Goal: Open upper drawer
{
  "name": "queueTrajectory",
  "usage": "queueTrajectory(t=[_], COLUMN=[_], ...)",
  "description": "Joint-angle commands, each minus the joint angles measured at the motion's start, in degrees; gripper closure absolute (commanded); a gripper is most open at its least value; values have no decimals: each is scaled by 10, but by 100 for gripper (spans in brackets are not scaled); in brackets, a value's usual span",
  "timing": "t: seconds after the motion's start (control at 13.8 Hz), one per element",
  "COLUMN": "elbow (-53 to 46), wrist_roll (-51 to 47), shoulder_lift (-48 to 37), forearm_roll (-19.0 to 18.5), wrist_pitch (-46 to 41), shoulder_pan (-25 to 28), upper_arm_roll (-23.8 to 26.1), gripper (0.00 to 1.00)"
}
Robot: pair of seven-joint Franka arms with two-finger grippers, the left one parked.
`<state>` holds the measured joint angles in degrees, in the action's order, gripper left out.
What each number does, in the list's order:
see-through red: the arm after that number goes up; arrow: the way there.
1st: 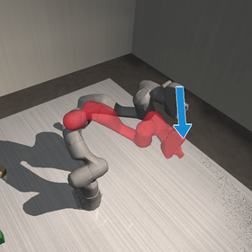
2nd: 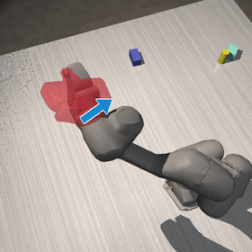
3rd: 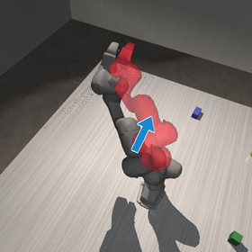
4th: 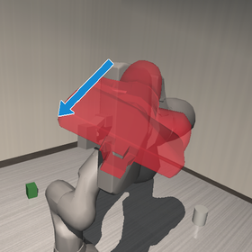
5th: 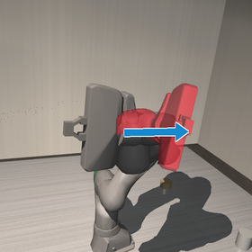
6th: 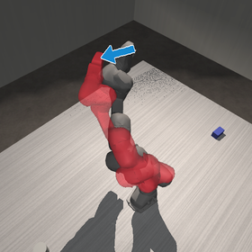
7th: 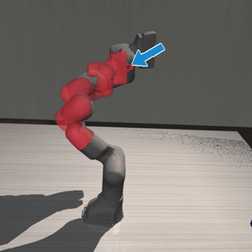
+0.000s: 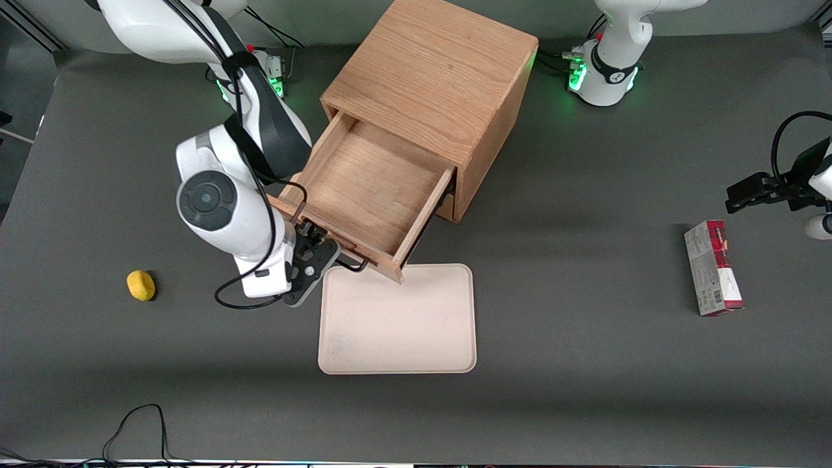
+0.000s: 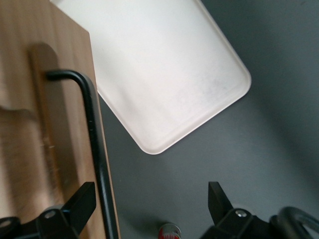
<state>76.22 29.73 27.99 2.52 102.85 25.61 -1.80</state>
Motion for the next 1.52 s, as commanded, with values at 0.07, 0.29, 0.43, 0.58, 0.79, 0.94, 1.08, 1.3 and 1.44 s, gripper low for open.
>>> queueTrajectory(t=[0.07, 0.29, 0.43, 0.58, 0.79, 0.94, 1.08, 1.3, 1.44], elbow=[-94, -112, -109, -105, -70, -54, -31, 31, 98], wrist_roll=[3, -59, -138, -223, -257, -259, -259, -285, -289], shoulder_lift=[2, -40, -67, -92, -133, -151, -165, -211, -256], forearm_roll=[-5, -6, -8, -24, -19, -16, -3, 13, 6], wrist_pitch=[-83, -114, -147, -180, -193, -193, -189, -152, -101], shoulder_pan=[-8, -7, -6, -6, -6, -5, -4, -56, -122], upper_arm_roll=[1, -14, -35, -64, -116, -146, -180, -167, -106], gripper=[0, 0, 0, 0, 0, 0, 0, 0, 0])
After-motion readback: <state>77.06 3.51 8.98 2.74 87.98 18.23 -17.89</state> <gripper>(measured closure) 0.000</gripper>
